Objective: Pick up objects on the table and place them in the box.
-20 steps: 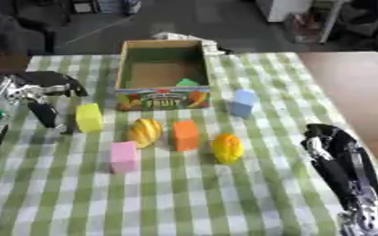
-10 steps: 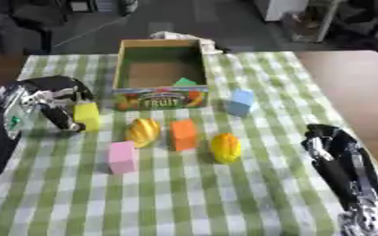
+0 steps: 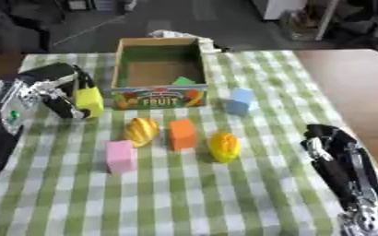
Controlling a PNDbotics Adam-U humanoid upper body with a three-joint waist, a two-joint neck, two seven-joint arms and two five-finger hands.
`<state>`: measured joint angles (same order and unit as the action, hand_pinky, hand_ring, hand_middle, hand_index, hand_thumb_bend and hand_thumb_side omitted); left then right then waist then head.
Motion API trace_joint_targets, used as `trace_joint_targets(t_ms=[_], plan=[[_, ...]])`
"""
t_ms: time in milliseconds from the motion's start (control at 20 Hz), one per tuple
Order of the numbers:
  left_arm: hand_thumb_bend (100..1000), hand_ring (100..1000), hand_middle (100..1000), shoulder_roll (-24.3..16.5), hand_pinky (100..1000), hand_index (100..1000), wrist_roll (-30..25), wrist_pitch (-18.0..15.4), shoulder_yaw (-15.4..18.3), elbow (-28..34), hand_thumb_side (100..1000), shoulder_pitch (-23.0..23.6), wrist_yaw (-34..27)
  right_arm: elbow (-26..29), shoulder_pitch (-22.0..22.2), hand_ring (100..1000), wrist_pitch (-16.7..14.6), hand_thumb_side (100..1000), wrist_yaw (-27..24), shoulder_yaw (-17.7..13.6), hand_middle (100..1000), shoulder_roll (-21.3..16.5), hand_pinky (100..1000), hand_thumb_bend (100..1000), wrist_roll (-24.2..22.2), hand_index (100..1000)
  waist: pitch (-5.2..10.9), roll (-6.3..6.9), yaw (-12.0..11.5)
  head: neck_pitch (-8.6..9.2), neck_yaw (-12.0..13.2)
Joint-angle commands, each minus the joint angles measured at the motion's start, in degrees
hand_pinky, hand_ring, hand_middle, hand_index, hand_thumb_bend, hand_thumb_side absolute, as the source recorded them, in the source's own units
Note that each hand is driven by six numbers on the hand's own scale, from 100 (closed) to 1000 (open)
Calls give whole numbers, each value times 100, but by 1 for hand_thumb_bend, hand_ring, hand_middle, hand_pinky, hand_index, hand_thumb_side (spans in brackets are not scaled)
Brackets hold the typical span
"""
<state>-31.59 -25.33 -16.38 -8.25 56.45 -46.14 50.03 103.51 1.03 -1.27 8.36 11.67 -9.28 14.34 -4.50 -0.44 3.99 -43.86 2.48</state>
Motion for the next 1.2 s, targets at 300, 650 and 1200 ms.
trace_joint_targets(t_ms=[300,650,1200], plan=[[277,451,420,-171,541,592,206,329,233,271,100,-650,-299,65,-63,591,-23,513,-37,13,584,-34,639,100,-40,691,50,41,127,-26,67],[345,496,469,339,572,647,933,320,136,-369,100,-892,261,79,-145,590,-33,514,-66,69,584,-29,639,100,-98,691,-42,43,396,-26,194],[433,680,675,721,713,838,1217,212,87,-892,152,-887,1237,100,-166,590,-19,512,-76,87,584,-25,638,100,-126,691,-76,0,532,-26,277]])
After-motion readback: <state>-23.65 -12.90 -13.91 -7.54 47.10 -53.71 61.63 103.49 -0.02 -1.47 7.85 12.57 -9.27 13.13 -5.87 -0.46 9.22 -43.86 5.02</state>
